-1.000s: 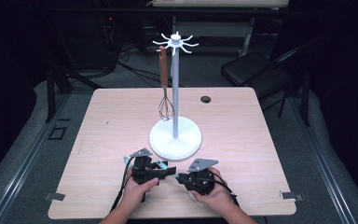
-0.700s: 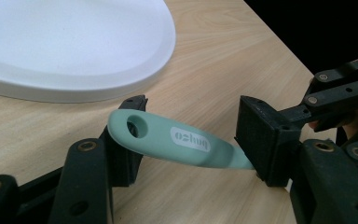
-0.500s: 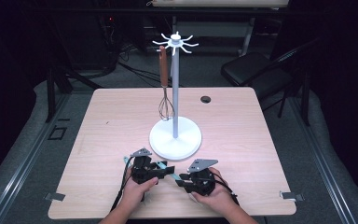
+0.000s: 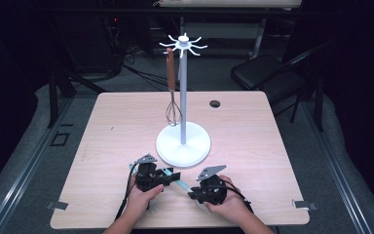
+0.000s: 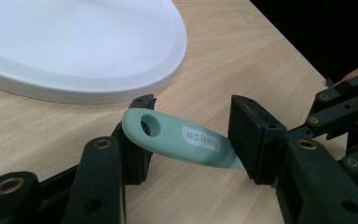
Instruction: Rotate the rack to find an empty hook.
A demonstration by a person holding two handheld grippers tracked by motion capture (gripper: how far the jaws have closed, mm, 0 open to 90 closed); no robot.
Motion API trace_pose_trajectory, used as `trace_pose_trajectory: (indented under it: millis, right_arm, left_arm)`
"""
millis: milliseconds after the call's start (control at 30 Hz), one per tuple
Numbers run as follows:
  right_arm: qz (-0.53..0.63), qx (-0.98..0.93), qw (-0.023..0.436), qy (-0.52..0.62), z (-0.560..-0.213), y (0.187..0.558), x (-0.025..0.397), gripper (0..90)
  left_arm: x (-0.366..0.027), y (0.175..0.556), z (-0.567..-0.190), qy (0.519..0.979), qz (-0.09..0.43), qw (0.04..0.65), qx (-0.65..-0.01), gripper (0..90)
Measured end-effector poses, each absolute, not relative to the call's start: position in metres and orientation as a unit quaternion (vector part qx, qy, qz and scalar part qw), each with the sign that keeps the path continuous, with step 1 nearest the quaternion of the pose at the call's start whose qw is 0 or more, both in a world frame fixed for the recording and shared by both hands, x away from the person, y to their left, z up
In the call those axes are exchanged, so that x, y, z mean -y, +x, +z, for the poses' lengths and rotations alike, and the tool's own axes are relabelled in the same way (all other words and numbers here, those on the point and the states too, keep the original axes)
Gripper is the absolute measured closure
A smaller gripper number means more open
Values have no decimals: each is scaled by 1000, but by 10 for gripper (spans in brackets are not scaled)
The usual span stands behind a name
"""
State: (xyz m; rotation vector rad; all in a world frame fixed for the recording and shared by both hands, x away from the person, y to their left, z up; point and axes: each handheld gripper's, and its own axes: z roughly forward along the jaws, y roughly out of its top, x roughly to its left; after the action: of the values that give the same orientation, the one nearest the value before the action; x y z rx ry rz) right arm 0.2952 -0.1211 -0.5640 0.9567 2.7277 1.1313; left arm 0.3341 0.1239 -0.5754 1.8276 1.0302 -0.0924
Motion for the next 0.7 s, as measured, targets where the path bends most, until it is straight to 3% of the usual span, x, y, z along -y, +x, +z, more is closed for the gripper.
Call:
trace_pose_trajectory:
  millis: [367, 700]
  right_arm:
    - [376, -872, 25, 312, -561, 294, 118, 811]
    - [411, -847, 53, 334, -558, 292, 114, 812]
  left_arm:
    - [-125, 332, -572, 732, -50, 519, -438, 485]
    - [-118, 326, -570, 729, -63, 528, -431, 519]
